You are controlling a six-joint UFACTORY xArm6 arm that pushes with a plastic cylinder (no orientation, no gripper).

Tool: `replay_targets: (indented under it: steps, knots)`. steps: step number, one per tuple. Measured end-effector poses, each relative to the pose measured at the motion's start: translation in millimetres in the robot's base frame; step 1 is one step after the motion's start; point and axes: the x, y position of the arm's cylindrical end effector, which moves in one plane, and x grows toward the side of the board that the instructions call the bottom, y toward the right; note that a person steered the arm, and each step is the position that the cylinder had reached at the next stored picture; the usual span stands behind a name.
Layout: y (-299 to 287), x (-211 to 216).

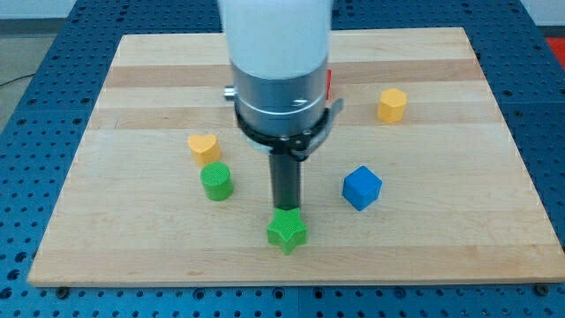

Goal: Push the blue cube upwards of the board

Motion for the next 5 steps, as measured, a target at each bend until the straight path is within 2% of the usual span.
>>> replay_targets:
  steps: [5]
  knots:
    - [101,18]
